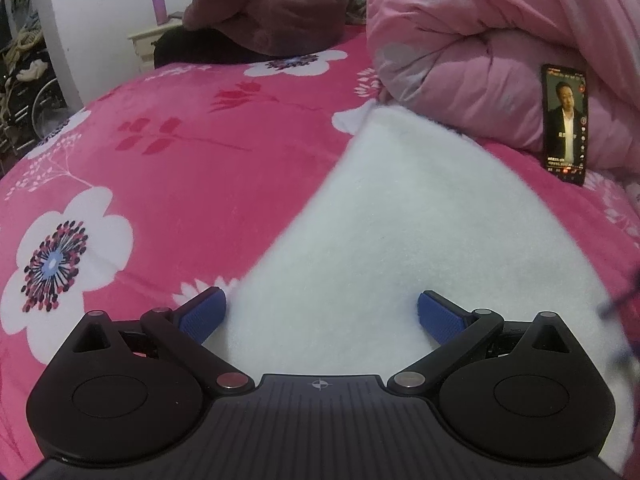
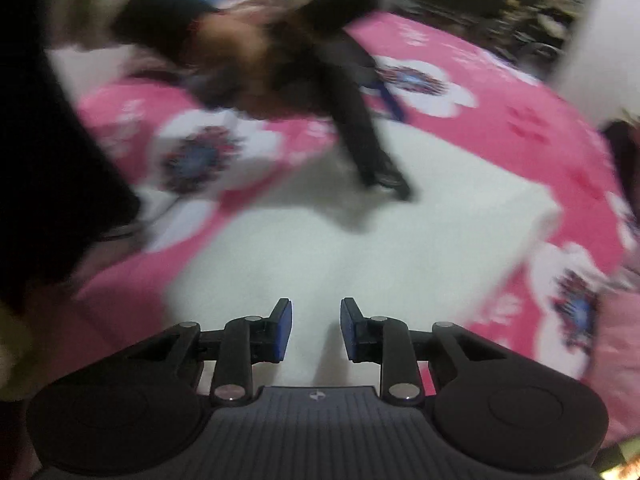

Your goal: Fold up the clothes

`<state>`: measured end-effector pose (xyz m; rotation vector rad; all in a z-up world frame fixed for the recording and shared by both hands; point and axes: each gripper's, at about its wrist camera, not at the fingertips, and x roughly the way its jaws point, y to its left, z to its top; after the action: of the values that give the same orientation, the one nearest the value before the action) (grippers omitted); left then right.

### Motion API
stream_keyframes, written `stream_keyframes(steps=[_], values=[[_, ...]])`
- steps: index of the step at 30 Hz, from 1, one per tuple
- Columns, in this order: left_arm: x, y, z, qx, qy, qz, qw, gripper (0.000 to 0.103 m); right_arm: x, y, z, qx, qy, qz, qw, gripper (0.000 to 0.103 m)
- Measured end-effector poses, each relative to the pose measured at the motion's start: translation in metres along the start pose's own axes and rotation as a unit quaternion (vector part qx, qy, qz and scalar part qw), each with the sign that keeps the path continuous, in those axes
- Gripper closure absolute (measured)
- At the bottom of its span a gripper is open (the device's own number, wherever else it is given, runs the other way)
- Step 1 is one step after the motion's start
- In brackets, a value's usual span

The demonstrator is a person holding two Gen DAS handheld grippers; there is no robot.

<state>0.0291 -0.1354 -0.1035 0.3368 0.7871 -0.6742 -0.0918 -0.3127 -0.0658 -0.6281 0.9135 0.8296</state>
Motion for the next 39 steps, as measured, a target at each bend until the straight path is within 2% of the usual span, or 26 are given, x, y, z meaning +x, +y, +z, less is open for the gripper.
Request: stream_keyframes(steps=[1, 3, 6, 11, 16, 19, 26, 28, 32, 39], values=[[0.0, 0.0, 0.0, -0.001, -0.001, -0.004, 1.0, 0.0, 0.014, -0.001, -0.008, -0.004, 0.021, -0.011, 1.0, 0.073], [-0.003, -0.001, 0.0, -0.002, -0.005, -0.002, 1.0, 0.0, 0.026, -0.012, -0.02, 0.034, 0.02, 0.009, 0.999, 0.071], [-0.008, -0.002, 0.001, -0.006, -0.012, -0.001, 0.9999, 0.002, 0.023, -0.028, -0.019, 0.089, 0.021, 0.036, 0.995, 0.071], [-0.027, -0.005, 0.012, -0.023, -0.043, -0.039, 0.9981, 0.002, 0.025, -0.017, -0.02, 0.056, 0.019, 0.02, 0.998, 0.07], [-0.018, -0.034, 0.034, 0.012, -0.058, -0.065, 0.9961, 0.004, 0.026, -0.012, -0.018, 0.041, 0.024, 0.009, 0.999, 0.07], [-0.002, -0.056, 0.042, 0.033, -0.06, -0.055, 0.9961, 0.005, 0.029, -0.008, -0.015, 0.031, 0.026, 0.003, 0.999, 0.07], [0.051, -0.069, 0.055, 0.016, -0.017, -0.045, 0.9987, 0.0, 0.031, -0.007, -0.015, 0.029, 0.026, 0.005, 0.999, 0.07], [0.059, -0.076, 0.053, 0.028, -0.015, -0.031, 0.999, 0.0, 0.031, -0.009, -0.017, 0.032, 0.022, 0.008, 0.999, 0.07], [0.064, -0.084, 0.051, 0.04, -0.016, -0.008, 0.999, 0.0, 0.031, -0.011, -0.019, 0.037, 0.016, 0.012, 0.999, 0.07], [0.037, -0.075, 0.055, 0.013, -0.029, -0.014, 0.9994, 0.001, 0.028, -0.008, -0.02, 0.04, 0.014, 0.008, 0.999, 0.069]])
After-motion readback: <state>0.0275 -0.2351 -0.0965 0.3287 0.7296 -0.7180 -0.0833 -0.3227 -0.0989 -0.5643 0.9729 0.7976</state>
